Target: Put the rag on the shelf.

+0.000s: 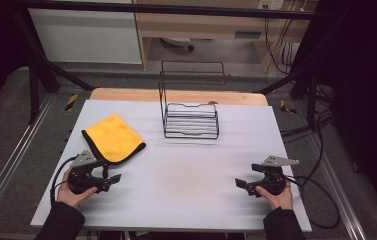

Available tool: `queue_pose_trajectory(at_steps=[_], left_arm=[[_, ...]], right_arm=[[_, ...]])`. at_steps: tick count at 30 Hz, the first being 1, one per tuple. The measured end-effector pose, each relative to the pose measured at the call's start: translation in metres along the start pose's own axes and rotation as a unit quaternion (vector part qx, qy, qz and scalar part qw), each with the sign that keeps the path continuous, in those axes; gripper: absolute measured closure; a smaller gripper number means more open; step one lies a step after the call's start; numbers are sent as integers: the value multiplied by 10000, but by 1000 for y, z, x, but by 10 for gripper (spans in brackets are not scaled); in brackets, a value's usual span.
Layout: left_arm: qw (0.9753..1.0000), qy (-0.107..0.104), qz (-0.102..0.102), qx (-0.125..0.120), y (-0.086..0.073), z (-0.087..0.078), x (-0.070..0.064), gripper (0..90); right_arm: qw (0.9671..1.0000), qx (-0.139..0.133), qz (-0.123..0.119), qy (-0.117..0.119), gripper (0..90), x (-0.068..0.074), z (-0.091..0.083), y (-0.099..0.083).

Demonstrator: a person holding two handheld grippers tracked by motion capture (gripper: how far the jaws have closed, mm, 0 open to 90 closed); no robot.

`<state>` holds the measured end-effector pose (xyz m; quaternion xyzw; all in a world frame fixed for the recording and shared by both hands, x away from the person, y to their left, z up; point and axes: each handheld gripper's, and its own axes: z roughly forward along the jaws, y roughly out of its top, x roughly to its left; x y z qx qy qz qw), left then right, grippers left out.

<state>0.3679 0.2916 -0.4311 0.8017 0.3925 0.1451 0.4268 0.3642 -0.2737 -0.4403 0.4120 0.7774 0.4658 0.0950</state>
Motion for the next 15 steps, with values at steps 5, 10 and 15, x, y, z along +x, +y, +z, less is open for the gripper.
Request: queue_pose_trajectory(at_steps=[5, 10, 15], left_arm=[[10000, 30, 23, 8, 1, 0, -1, 76], [10000, 60, 63, 11, 3, -1, 0, 79], [9999, 124, 87, 28, 6, -2, 2, 101]], right_arm=[[10000, -1, -6, -3, 9, 0, 0, 0], [10000, 22, -4, -10, 9, 1, 0, 0], [10000, 60, -12, -34, 9, 1, 1, -1]])
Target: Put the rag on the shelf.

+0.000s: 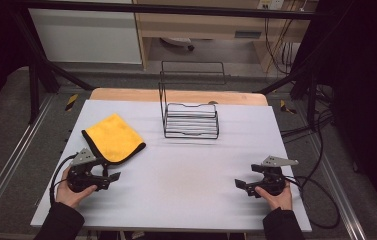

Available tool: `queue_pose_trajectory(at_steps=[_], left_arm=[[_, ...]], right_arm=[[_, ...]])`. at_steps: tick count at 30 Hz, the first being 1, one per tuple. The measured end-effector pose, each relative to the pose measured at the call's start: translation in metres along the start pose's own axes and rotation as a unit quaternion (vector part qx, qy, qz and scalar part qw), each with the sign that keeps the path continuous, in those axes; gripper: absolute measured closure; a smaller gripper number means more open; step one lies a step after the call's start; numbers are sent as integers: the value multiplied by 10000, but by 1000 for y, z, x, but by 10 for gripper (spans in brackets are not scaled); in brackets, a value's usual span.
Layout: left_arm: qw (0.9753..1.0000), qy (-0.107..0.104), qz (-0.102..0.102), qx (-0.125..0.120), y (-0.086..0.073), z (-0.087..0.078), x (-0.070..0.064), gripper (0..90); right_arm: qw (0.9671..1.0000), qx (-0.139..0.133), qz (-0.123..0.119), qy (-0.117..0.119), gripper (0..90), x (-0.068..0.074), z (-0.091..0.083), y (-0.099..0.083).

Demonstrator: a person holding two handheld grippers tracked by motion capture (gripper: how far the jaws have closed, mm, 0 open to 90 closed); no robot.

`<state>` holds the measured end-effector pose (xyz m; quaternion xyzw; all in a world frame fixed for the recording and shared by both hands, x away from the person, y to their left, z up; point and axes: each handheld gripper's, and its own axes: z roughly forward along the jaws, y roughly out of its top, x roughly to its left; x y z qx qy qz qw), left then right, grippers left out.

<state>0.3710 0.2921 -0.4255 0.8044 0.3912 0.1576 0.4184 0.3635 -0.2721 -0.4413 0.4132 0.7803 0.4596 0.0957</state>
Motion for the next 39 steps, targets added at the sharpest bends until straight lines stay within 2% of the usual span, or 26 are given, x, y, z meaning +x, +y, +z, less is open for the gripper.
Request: queue_pose_trajectory(at_steps=[9, 10, 15, 23, 27, 30, 31, 32, 36, 39], left_arm=[[9993, 253, 31, 277, 11, 12, 7, 215], [9990, 301, 61, 334, 12, 14, 8, 215], [9974, 442, 193, 532, 17, 23, 9, 324], [9945, 605, 241, 819, 17, 41, 15, 431], [9942, 629, 271, 829, 16, 44, 16, 471], [9924, 735, 450, 876, 15, 47, 14, 499], [9915, 782, 528, 895, 15, 47, 14, 558], [9908, 832, 574, 904, 14, 48, 14, 572], [9916, 807, 498, 882, 14, 48, 16, 600], [9936, 710, 290, 824, 14, 47, 20, 633]], right_arm=[[10000, 44, 14, -20, 9, 0, 1, 0], [10000, 44, 14, -20, 9, 0, 1, 0], [10000, 89, -19, -35, 9, 0, 2, -1], [9999, 102, -22, -46, 9, 0, 2, -1], [9999, 106, -31, -64, 9, 0, 2, -1], [9999, 108, -24, -58, 9, 0, 2, -1], [9999, 110, -28, -58, 9, 0, 2, -1], [9999, 105, -32, -61, 9, 0, 2, -1], [9999, 101, -26, -63, 9, 0, 2, -1], [9999, 96, -38, -58, 9, 0, 2, 0]])
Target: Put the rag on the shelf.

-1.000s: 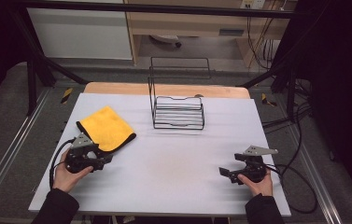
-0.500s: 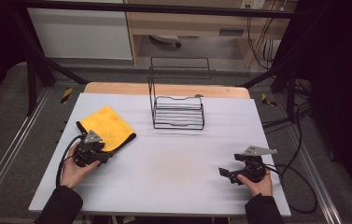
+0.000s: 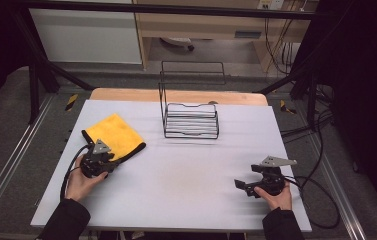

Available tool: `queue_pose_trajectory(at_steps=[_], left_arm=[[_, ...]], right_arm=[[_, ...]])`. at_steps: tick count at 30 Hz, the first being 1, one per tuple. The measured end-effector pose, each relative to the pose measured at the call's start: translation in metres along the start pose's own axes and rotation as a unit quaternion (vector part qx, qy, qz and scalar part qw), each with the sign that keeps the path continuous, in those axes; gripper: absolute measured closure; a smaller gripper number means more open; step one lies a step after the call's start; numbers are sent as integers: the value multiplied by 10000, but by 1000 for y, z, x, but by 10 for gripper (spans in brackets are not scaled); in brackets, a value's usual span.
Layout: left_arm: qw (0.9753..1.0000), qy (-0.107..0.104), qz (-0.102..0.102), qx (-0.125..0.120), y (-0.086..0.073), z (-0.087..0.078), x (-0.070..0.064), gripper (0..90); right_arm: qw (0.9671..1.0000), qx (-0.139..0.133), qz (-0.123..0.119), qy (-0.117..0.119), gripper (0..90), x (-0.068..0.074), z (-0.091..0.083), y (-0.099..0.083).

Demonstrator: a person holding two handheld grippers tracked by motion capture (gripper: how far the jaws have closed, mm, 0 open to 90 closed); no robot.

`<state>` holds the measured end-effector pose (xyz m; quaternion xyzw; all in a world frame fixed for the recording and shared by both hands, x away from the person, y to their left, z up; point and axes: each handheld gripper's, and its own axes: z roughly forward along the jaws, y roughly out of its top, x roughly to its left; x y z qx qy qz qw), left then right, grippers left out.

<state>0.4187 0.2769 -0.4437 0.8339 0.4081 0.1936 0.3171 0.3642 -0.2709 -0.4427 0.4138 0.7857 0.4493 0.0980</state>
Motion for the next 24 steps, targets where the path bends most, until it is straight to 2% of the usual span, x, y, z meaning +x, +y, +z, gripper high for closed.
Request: queue_pose_trajectory(at_steps=[5, 8, 16, 20, 24], left_arm=[[9994, -191, -287, -35, 0, -1, 7, 714], [9994, -171, -296, -23, 1, -1, 6, 751], [9986, -224, -479, -14, 3, -3, 7, 796], [9986, -256, -464, -19, 6, -9, 5, 801], [9980, -374, -484, -176, 11, -17, 1, 802]], right_arm=[[10000, -4, 8, 3, 10, 0, 0, 0], [10000, 5, 6, -2, 10, 0, 1, 0], [10000, 19, 0, 16, 11, 0, 1, 0], [10000, 18, 3, 31, 11, 0, 1, 0], [10000, 27, -2, 32, 12, 0, 1, 0]])
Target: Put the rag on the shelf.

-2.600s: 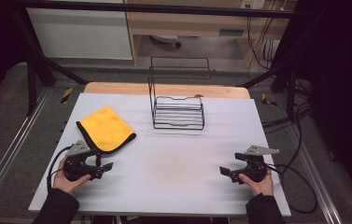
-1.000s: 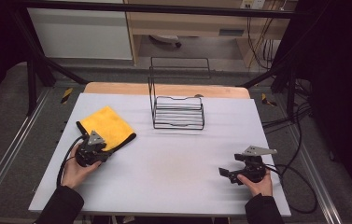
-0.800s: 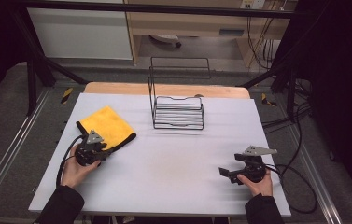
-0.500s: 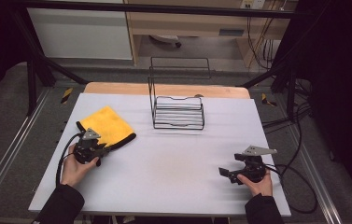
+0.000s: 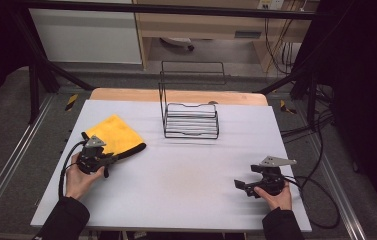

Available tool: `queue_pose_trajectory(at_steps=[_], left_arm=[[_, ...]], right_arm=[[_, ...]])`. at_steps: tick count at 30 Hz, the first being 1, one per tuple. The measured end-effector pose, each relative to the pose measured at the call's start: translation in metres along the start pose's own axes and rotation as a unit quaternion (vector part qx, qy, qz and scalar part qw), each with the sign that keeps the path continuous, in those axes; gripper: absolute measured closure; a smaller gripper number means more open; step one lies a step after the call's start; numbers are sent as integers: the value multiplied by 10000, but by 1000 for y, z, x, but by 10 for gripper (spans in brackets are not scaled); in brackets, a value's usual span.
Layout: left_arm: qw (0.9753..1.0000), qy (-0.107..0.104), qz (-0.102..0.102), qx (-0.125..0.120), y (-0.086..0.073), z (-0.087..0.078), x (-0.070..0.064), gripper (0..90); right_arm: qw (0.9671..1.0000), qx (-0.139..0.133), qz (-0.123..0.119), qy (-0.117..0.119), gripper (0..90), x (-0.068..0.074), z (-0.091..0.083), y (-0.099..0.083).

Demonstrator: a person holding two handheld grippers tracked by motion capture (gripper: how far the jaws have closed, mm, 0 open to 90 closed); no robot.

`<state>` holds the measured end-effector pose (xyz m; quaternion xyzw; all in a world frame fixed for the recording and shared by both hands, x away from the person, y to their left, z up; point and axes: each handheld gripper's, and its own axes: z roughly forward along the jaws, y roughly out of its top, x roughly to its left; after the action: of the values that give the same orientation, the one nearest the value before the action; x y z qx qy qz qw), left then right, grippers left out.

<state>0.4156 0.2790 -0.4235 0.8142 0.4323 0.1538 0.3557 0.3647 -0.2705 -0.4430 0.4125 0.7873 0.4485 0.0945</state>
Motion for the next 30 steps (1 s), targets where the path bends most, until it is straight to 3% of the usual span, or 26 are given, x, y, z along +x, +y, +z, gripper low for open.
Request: queue_pose_trajectory(at_steps=[11, 16, 24, 30], left_arm=[[9990, -445, -82, -24, -7, -4, -31, 801], [9985, -534, -79, -35, -10, -6, -41, 801], [9972, -742, 85, 2, -7, -2, -68, 801], [9970, -767, 84, -16, -9, -1, -85, 800]], right_arm=[[10000, -22, 19, 22, 13, 1, 1, 0], [10000, -23, 27, 19, 13, 1, 1, 0], [10000, -34, 28, 19, 13, 1, 1, -1], [10000, -11, 28, 20, 13, 1, 1, -1]])
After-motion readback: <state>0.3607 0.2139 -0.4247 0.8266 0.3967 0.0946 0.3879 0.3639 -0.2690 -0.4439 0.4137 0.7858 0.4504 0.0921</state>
